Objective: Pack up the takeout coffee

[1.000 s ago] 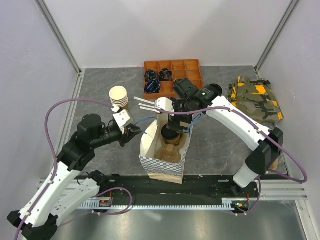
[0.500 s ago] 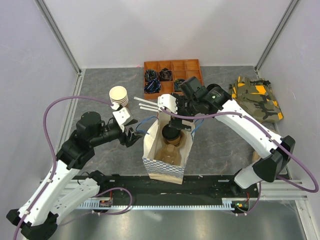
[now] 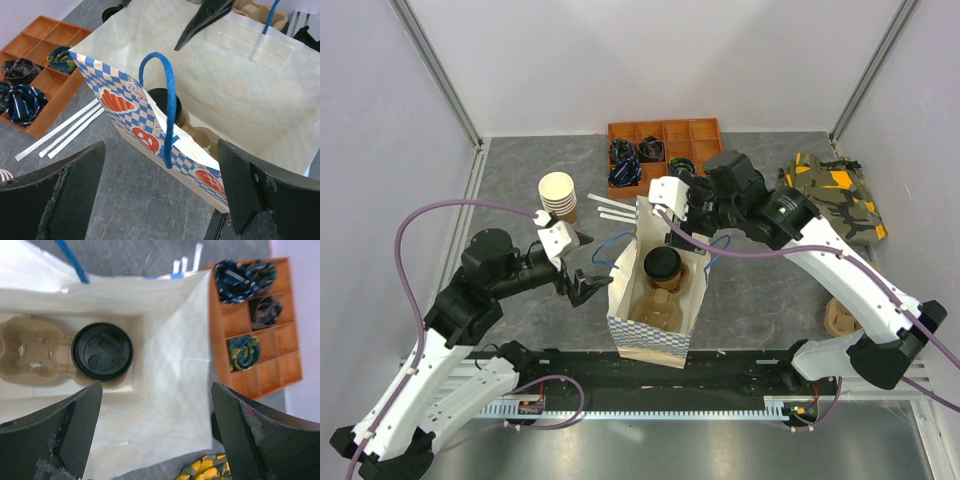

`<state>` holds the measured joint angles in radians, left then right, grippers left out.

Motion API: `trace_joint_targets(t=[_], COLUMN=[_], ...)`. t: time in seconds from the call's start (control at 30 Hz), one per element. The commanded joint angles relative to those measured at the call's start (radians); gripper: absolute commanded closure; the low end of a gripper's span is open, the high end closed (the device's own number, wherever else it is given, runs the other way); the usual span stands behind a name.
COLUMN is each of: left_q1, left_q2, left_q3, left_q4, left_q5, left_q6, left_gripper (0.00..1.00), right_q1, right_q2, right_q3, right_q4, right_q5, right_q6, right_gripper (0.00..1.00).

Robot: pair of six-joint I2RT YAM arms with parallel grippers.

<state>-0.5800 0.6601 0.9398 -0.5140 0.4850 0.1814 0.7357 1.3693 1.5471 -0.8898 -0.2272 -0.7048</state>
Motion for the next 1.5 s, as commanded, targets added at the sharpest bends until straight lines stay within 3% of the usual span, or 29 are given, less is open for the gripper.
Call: trace_joint_targets(t=[0.0, 0.4, 0.6, 0.73, 0.97, 1.07, 1.17, 1.2, 1.27, 1.37, 1.47], left_q1=[-0.007, -0.012, 0.009, 0.064, 0.146, 0.16, 0.293, 0.424, 0.491, 0.493, 0.493], left_q2=[-0.031, -0.062, -0.117, -0.135, -0.025, 0.096, 0.272, 0.32, 0.451, 0.6, 0.754], left_q3=[0.033, 0.139, 0.183, 0.197, 0.223, 0.257, 0.332, 0.356, 0.434, 0.527, 0.617], left_q4=[0.042, -0.052, -0.178, -0.279, -0.276, -0.221, -0.207, -0.219, -0.227, -0.21, -0.25], left_q5=[0.052, -0.023, -0.205, -0.462, -0.47, -0.451, -0.352, -0.188, -0.088, 0.019, 0.223], left_q6=[-0.002, -0.034, -0.011, -0.022, -0.092, -0.08, -0.123, -0.14, -0.146, -0.073, 0.107], left_gripper=[0.0, 0.0, 0.0, 0.0, 0.01, 0.0, 0.01, 0.02, 0.1, 0.22, 0.32], right_q1=[0.007, 0.013, 0.007, -0.042, -0.156, -0.186, -0.209, -0.219, -0.22, -0.228, -0.233], right_q2=[-0.064, -0.043, 0.01, 0.065, 0.148, 0.154, 0.154, 0.151, 0.14, 0.132, 0.125], right_q3=[0.022, 0.148, 0.235, 0.303, 0.442, 0.449, 0.449, 0.45, 0.447, 0.442, 0.438], right_q4=[0.123, 0.327, 0.382, 0.382, 0.341, 0.309, 0.267, 0.259, 0.241, 0.207, 0.17], right_q5=[0.017, 0.261, 0.416, 0.486, 0.545, 0.543, 0.546, 0.548, 0.549, 0.557, 0.555], right_q6=[0.044, 0.211, 0.309, 0.36, 0.412, 0.418, 0.424, 0.424, 0.409, 0.4, 0.384], right_gripper=[0.02, 0.02, 0.02, 0.02, 0.02, 0.02, 0.02, 0.02, 0.02, 0.02, 0.02])
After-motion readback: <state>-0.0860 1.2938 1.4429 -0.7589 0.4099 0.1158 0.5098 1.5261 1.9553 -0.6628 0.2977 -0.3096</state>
